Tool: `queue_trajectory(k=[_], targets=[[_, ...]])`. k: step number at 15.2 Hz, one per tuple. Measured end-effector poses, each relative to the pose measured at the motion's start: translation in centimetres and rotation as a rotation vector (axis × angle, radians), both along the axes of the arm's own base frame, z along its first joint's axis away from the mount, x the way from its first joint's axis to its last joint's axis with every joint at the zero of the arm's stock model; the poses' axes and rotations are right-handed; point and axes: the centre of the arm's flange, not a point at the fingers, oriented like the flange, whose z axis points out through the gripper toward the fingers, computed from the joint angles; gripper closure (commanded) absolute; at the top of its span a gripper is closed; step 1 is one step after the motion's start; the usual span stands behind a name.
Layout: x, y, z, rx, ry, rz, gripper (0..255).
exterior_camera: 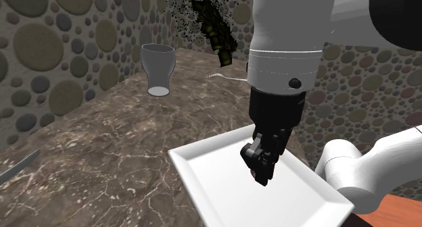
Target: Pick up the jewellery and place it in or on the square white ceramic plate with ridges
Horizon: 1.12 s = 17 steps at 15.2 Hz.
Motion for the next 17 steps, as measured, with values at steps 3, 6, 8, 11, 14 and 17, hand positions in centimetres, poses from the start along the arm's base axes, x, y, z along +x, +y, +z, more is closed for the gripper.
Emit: queue_trajectory(k=[3,6,8,11,14,17], targets=[[0.0,0.0,0.0,0.000,0.000,0.000,255],[0.0,0.0,0.0,0.000,0.000,0.000,0],[0.0,0.0,0.0,0.000,0.000,0.000,0],[0.2,0.0,0.7,0.000,0.000,0.000,0],[0.8,0.0,3.7,0.001,0.000,0.000,0],[1.0,0.0,4.7,0.000,0.000,0.000,0]])
